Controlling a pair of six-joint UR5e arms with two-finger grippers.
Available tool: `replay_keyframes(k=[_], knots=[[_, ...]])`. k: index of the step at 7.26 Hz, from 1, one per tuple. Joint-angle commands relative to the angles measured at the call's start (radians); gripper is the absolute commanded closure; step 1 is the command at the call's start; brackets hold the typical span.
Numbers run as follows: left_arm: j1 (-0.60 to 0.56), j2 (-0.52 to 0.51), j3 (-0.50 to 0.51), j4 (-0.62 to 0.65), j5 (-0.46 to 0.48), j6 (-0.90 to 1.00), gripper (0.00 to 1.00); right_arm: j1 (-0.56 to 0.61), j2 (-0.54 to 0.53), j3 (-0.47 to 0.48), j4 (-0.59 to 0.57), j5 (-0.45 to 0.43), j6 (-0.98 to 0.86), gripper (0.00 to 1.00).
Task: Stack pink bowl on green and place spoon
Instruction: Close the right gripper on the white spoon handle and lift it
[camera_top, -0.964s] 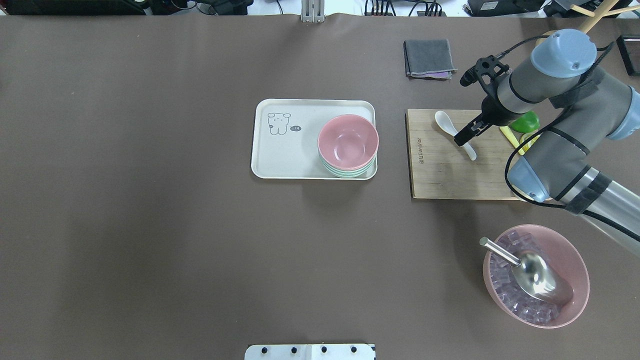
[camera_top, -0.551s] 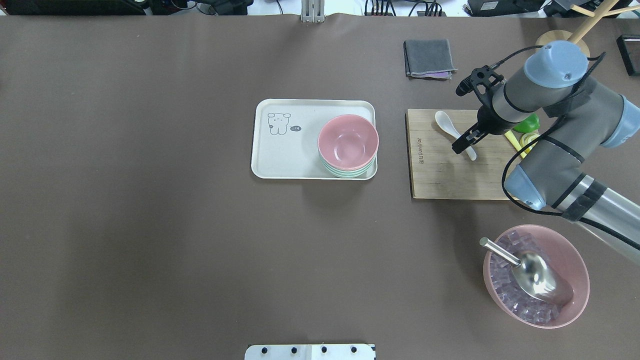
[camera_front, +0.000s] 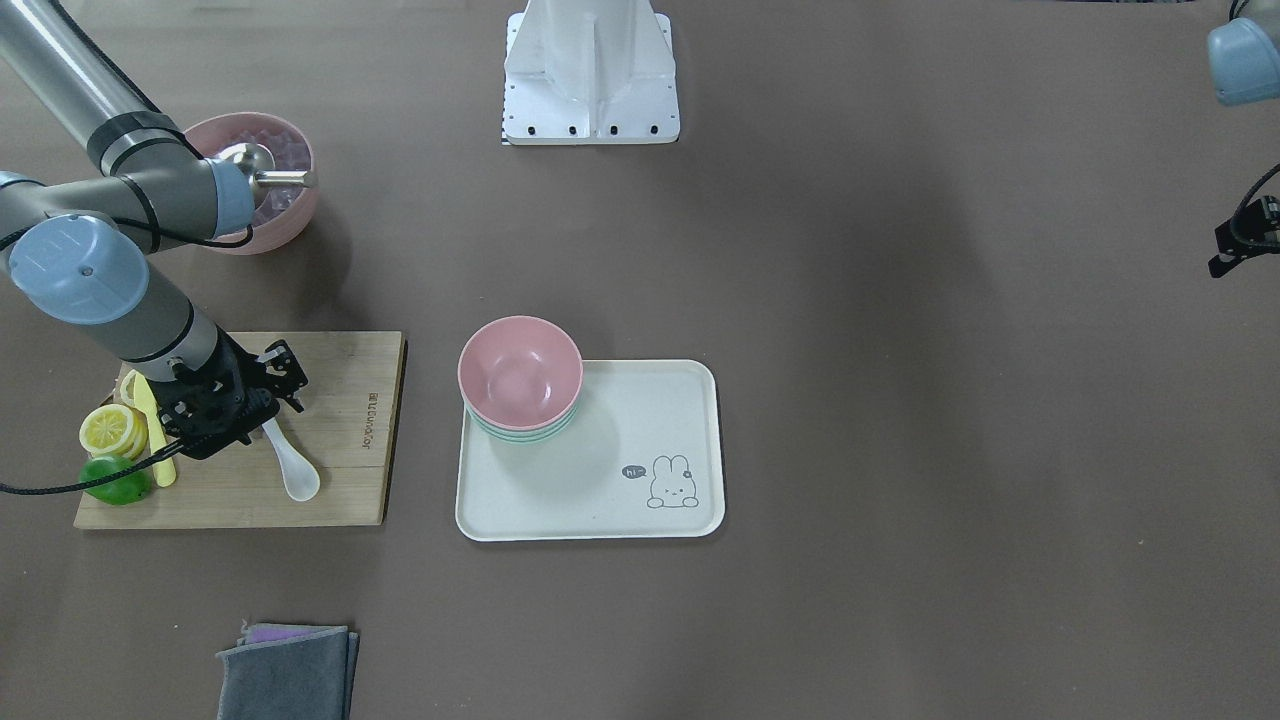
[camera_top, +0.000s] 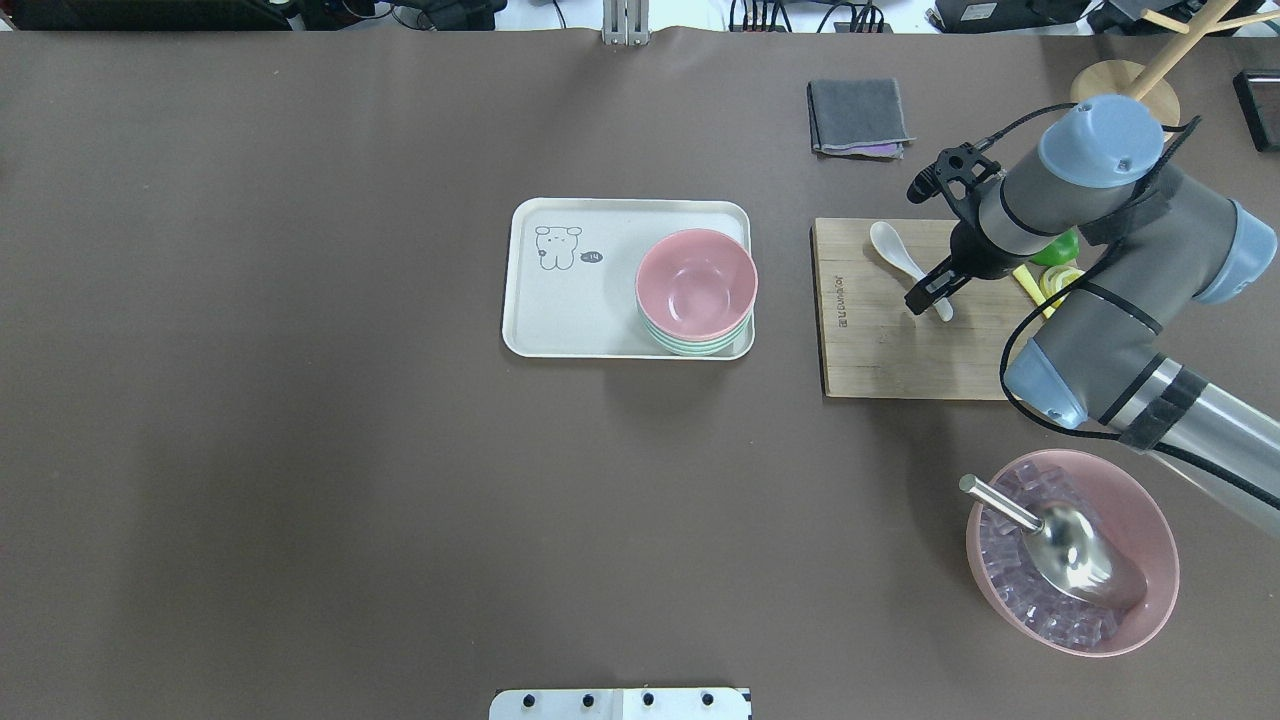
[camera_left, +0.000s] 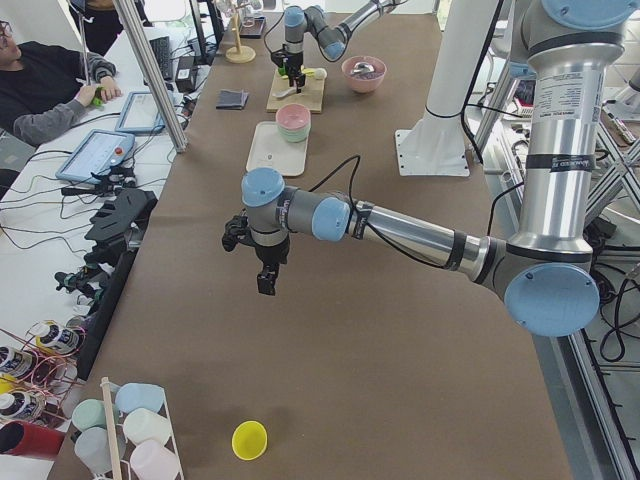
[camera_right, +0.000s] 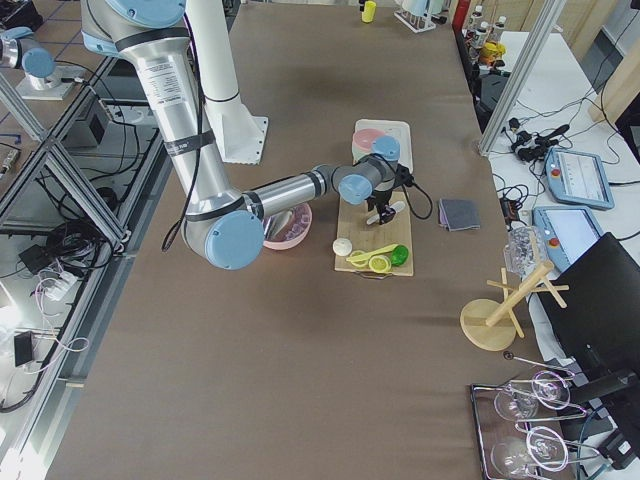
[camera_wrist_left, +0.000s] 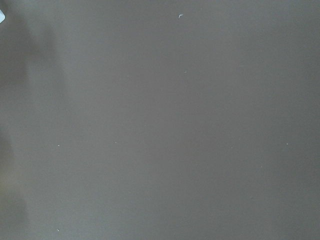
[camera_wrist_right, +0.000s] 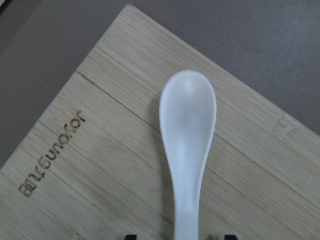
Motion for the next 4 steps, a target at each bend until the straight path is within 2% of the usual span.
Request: replay_keyframes(k=[1, 2, 4], knots=[[0.0, 0.0, -0.002, 0.0, 0.0, 0.0, 0.01, -0.002, 0.0, -0.001, -0.002, -0.001, 0.0, 0.53], [0.0, 0.0, -0.002, 0.0, 0.0, 0.0, 0.01, -0.004, 0.001, -0.003, 0.0, -0.001, -0.002, 0.63], [0.0, 0.002, 0.002, 0.0, 0.0, 0.0, 0.01, -0.002, 0.004, -0.003, 0.002, -0.001, -0.009, 0.99]])
